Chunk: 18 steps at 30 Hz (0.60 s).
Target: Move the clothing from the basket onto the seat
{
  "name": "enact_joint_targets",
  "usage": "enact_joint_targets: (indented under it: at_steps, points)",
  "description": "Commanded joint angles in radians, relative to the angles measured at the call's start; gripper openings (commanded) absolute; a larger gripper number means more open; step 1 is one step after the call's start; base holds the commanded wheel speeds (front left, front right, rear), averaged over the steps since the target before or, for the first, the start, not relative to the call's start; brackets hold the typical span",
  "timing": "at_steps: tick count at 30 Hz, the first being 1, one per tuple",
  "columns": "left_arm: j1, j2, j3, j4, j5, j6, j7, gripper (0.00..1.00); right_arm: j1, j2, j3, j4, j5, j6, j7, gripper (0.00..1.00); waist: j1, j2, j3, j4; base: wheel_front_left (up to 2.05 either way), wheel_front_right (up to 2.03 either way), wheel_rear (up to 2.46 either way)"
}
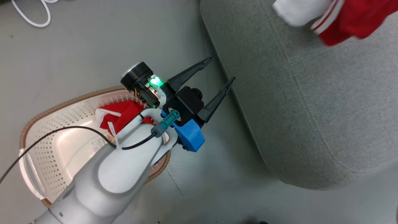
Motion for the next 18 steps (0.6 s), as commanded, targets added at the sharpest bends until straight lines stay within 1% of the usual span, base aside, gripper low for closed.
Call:
enact_joint_targets:
  at_steps: [1, 5, 9, 11, 13, 15, 18]
  points:
    - [-0.024, 0.018, 0.007, -0.017, 0.009, 0.002, 0.01, 1.0, -0.047, -0.038, -0.03, 0.007, 0.011, -0.001, 0.0, 0.0, 0.0, 0.0, 0.072, 0.011, 0.0, 0.0, 0.0]
    - [-0.047, 0.045, 0.014, -0.057, 0.017, 0.007, 0.035, 1.0, -0.121, -0.134, -0.096, 0.051, 0.028, -0.001, -0.001, 0.0, 0.0, 0.0, 0.131, 0.004, 0.0, 0.0, 0.0]
    - [-0.066, 0.064, 0.015, -0.095, 0.025, 0.014, 0.057, 1.0, -0.159, -0.192, -0.15, 0.114, 0.033, -0.001, -0.001, 0.0, 0.0, 0.0, 0.182, -0.003, 0.0, 0.0, 0.0]
    - [-0.077, 0.072, 0.015, -0.113, 0.026, 0.015, 0.068, 1.0, -0.167, -0.206, -0.167, 0.15, 0.034, -0.001, -0.001, 0.0, 0.0, 0.0, 0.207, -0.007, 0.0, 0.0, 0.0]
    - [-0.081, 0.076, 0.015, -0.12, 0.026, 0.014, 0.071, 1.0, -0.167, -0.208, -0.174, 0.169, 0.032, -0.001, -0.001, 0.0, 0.0, 0.0, 0.218, -0.008, 0.0, 0.0, 0.0]
    - [-0.087, 0.082, 0.013, -0.13, 0.029, 0.014, 0.077, 1.0, -0.158, -0.212, -0.182, 0.217, 0.018, -0.001, -0.001, 0.0, 0.0, 0.0, 0.236, -0.009, 0.0, 0.0, 0.0]
    - [-0.1, 0.086, 0.01, -0.14, 0.031, 0.013, 0.084, 1.0, -0.14, -0.202, -0.189, 0.283, 0.014, -0.001, -0.001, 0.0, 0.0, 0.0, 0.256, -0.004, 0.0, 0.0, 0.0]
